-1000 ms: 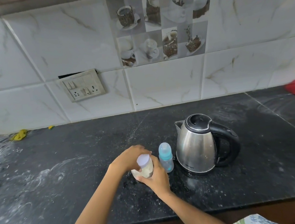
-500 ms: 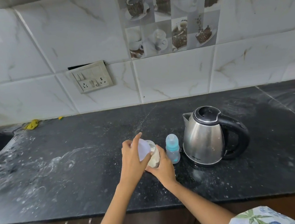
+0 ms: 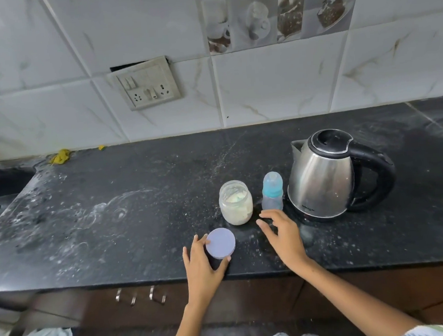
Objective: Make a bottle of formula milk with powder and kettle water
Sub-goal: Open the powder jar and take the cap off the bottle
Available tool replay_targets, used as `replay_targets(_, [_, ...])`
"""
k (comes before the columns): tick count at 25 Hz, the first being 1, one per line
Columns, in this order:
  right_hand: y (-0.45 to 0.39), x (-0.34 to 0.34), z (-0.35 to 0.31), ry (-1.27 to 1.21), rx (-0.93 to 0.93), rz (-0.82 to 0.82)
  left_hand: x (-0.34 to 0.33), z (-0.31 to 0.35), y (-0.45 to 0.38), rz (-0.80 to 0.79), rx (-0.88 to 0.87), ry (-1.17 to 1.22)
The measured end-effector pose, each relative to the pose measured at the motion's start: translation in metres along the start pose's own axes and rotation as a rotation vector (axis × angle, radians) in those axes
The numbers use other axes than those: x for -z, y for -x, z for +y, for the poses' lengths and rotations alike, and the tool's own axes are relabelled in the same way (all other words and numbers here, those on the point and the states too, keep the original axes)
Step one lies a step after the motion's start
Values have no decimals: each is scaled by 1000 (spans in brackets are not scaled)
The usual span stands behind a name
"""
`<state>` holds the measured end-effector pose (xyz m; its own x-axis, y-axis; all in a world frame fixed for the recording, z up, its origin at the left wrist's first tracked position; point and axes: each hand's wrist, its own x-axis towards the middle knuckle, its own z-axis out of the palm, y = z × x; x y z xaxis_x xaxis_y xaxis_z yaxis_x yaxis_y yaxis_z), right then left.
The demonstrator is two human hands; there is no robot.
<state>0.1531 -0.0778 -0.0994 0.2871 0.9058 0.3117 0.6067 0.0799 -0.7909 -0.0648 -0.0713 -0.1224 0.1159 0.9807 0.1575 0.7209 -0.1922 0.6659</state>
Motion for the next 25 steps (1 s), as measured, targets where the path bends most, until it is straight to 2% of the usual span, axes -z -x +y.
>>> replay_targets(4, [3, 6, 7, -60, -30, 127, 9, 26, 2, 119, -49, 47])
replay_targets(6, [0, 7, 11, -68, -62, 195, 10, 56, -4, 180, -171, 94])
replay_targets(8, [-5, 4, 13, -69, -97, 194, 3, 85, -18, 173, -334, 99])
replay_targets(10, [-11, -1, 12, -64, -140, 152, -5, 111, -39, 102, -428, 94])
replay_targets(14, [-28, -8, 14, -97, -239, 133, -18, 145, -97, -209, -489, -87])
replay_targets(17, [-40, -9, 20, -146, -242, 144, -25, 152, -130, -366, -542, -188])
replay_targets(21, [-47, -13, 17, -128, -232, 156, -22, 162, -152, -452, -468, -111])
replay_targets(25, [-42, -16, 21, -235, -232, 153, -20, 161, -155, -484, -490, -130])
